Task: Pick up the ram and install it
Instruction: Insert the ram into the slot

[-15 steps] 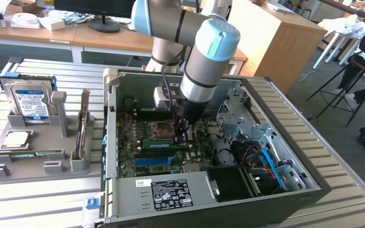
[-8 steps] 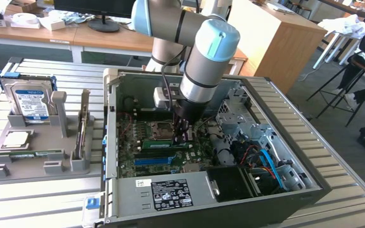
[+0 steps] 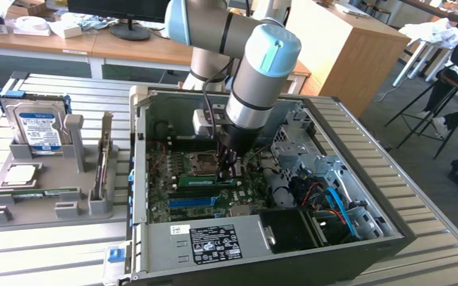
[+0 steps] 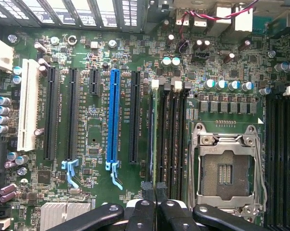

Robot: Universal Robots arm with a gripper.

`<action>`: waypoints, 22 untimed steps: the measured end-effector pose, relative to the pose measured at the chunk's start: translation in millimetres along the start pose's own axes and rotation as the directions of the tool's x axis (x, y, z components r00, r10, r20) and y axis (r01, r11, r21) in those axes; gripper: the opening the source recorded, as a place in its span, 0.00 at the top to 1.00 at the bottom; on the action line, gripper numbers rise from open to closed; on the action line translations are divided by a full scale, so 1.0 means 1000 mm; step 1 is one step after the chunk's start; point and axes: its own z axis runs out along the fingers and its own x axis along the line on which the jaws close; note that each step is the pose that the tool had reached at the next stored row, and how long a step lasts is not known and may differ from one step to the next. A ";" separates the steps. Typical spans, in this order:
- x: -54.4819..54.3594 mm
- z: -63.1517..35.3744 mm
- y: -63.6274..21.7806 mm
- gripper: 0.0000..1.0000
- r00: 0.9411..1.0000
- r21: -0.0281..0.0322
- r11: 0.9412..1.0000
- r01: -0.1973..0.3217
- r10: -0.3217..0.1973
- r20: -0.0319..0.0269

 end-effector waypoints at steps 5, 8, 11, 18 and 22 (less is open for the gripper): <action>0.000 0.0000 0.0000 0.88 1.000 0.000 1.000 -0.001 0.001 0.000; 0.000 0.0001 0.0008 0.88 1.000 0.004 1.000 -0.001 0.001 0.000; 0.000 0.0001 0.0009 0.88 1.000 0.006 1.000 -0.001 0.001 0.000; 0.000 0.0001 0.0004 0.88 1.000 0.006 1.000 -0.003 0.003 0.000; 0.000 -0.0001 -0.0008 0.88 1.000 0.006 1.000 -0.003 0.003 0.000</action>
